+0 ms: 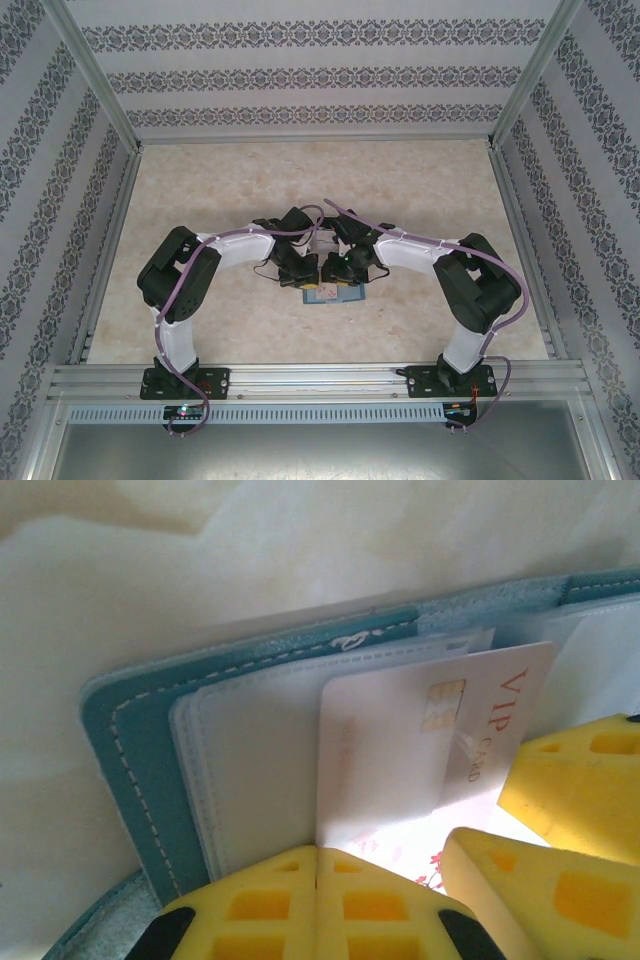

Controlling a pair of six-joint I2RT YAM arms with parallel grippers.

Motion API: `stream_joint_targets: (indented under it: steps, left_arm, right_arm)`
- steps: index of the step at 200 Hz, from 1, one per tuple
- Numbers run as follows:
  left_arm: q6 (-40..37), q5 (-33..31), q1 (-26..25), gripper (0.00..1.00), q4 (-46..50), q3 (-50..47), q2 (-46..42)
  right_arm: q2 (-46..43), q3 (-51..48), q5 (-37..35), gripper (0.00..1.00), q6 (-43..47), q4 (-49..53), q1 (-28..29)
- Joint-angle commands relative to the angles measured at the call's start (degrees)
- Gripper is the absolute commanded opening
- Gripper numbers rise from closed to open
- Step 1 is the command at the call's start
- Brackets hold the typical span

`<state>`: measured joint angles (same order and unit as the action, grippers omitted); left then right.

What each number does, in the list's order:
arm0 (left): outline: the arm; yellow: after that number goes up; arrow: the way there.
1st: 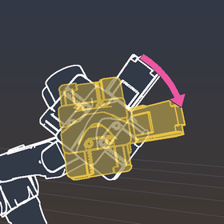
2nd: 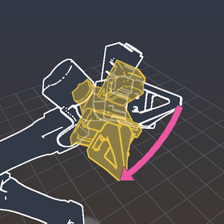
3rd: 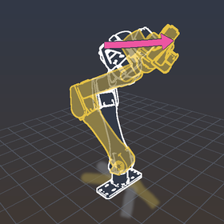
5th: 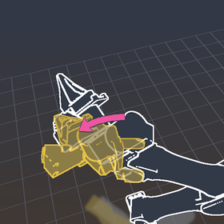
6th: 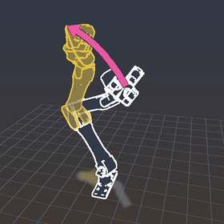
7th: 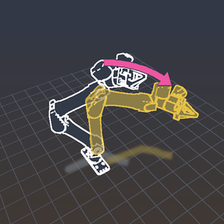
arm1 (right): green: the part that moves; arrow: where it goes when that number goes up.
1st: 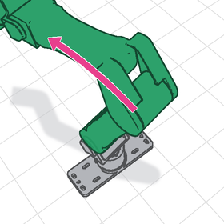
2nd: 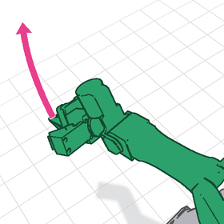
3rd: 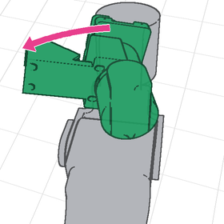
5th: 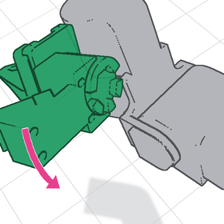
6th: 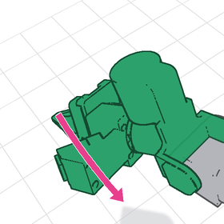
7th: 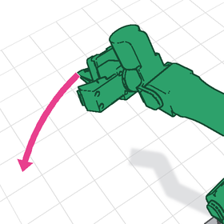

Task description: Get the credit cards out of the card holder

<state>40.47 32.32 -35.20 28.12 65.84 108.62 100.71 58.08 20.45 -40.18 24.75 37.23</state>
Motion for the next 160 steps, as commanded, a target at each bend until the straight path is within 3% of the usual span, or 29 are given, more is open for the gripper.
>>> stream_joint_targets:
  steps: [1,94,160]
  left_arm:
    - [-1.3,-2.4,-0.6,0.00,3.3,0.1,2.1]
    - [-1.5,-2.1,-0.7,0.00,3.2,0.0,2.8]
    - [-1.5,-2.0,-0.7,0.00,3.0,-0.1,3.0]
  right_arm:
    - [0.1,-1.3,3.0,0.36,-0.3,-2.0,-0.5]
    - [-4.7,-3.4,9.0,0.33,-3.2,-8.2,-1.1]
    - [-5.2,-3.9,8.2,0.14,-3.3,-7.9,-1.4]
